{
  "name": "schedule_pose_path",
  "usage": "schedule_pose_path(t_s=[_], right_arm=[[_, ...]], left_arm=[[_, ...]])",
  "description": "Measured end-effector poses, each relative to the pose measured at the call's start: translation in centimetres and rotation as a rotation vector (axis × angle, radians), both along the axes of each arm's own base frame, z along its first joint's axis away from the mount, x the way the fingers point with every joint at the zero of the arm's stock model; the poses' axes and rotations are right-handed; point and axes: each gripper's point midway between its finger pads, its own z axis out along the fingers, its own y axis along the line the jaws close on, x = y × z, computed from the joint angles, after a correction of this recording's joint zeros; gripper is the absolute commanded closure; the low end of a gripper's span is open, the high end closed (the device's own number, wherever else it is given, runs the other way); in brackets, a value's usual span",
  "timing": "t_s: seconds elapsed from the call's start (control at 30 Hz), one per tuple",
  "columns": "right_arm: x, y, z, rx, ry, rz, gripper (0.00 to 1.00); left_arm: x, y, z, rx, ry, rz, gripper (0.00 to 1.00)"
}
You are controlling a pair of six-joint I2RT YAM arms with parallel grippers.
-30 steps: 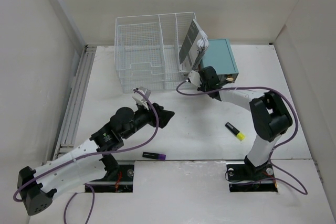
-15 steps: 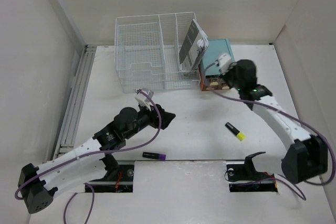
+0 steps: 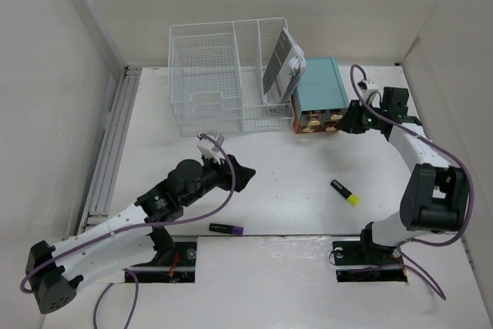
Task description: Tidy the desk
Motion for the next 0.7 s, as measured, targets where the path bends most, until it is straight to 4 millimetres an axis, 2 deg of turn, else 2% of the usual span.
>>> schedule_pose_path(t_s=[0.1,0.17,0.27,0.47,0.53,0.7], right_arm=[[-1.6,1.1,-2.3,0.103,0.135,0.023,0.86],[-2.5,1.2,-3.4,0.15,0.195,0.019,0.81],[-3.4,1.3,-4.7,0.214,0.261,0.004,0.8],[-3.4,1.5,-7.1,0.296,0.36,-0.036,0.8],[-3.5,1.4,-7.7,0.309,0.374,-0.046,0.83],[-3.4,2.3,-8.0,0.404,0.412,0.002,0.88]], left_arm=[[0.0,0.1,0.2,-0.008,-0.001,0.003,0.38],[-0.1,0.1,0.1,-0.008,0.0,0.004,0.38],[-0.2,0.2,0.1,-0.008,0.003,0.005,0.38],[-0.3,0.6,0.1,-0.014,0.0,0.013,0.38],[-0.3,0.7,-0.2,-0.01,0.002,0.016,0.37],[-0.2,0.8,-0.5,-0.005,0.005,0.019,0.37]])
